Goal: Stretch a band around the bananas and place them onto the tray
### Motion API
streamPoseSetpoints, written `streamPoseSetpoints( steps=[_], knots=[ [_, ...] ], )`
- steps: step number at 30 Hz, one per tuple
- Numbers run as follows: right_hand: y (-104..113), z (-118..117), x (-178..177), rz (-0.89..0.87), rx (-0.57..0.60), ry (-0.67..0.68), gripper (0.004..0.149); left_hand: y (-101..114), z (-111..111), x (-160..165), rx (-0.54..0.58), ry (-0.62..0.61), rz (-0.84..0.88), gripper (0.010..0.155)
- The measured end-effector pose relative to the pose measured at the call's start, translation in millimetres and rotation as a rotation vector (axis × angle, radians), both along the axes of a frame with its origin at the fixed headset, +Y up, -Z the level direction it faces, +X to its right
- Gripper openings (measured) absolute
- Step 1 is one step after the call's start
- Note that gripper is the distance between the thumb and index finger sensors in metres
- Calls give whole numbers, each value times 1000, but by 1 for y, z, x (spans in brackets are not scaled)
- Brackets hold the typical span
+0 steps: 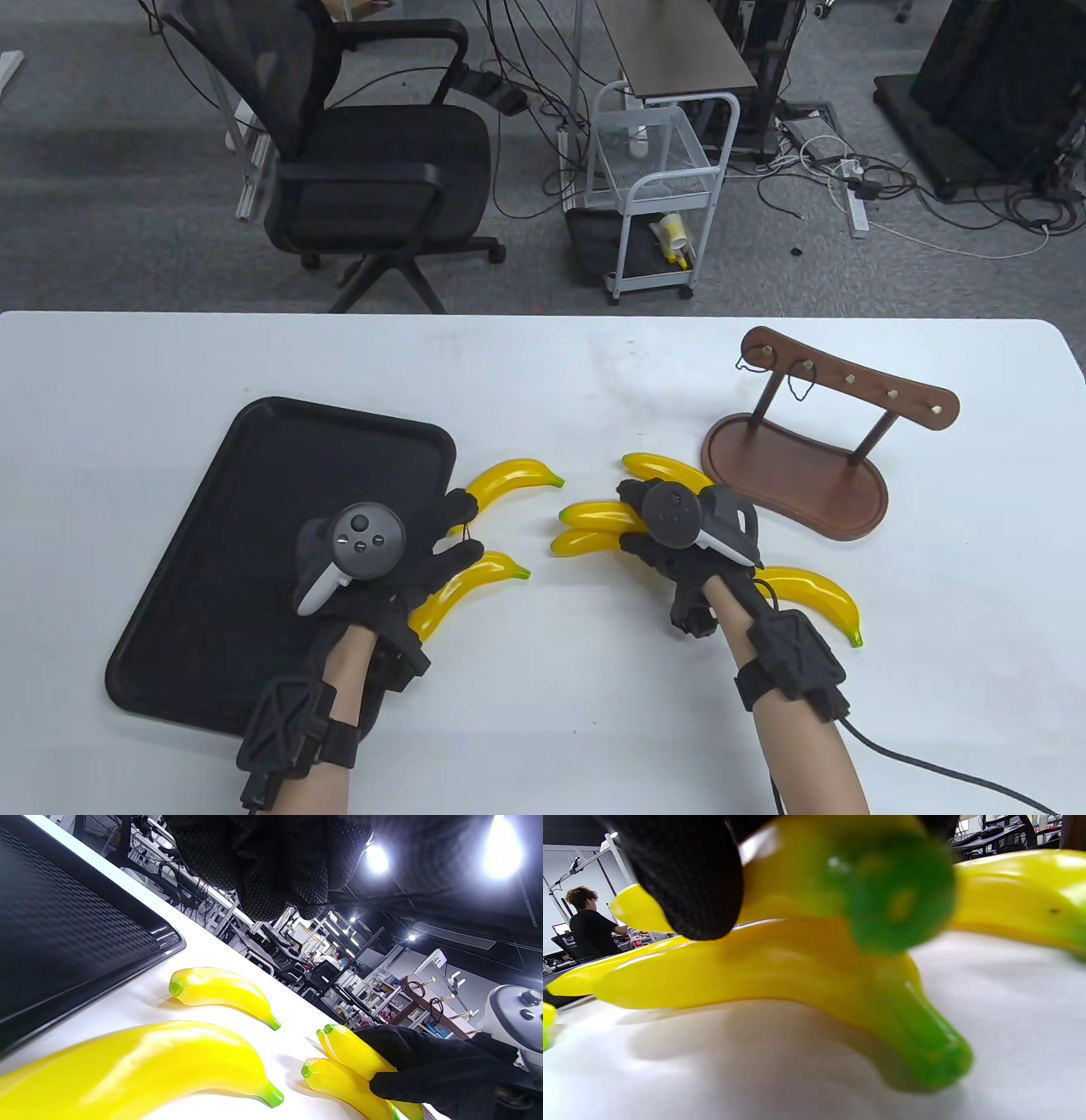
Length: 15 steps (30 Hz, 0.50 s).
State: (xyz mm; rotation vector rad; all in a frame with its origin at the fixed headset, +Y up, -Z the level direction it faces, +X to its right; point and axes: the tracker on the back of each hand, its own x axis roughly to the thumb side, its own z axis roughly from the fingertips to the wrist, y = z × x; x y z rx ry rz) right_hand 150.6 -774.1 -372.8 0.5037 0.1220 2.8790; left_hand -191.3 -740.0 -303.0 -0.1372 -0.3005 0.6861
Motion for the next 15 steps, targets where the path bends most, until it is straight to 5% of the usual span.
streamPoseSetpoints(
  steps=[15],
  knots=[
    [-3, -5, 0, 17, -83, 6, 75, 0, 0, 1, 1, -6, 1, 68]
  ],
)
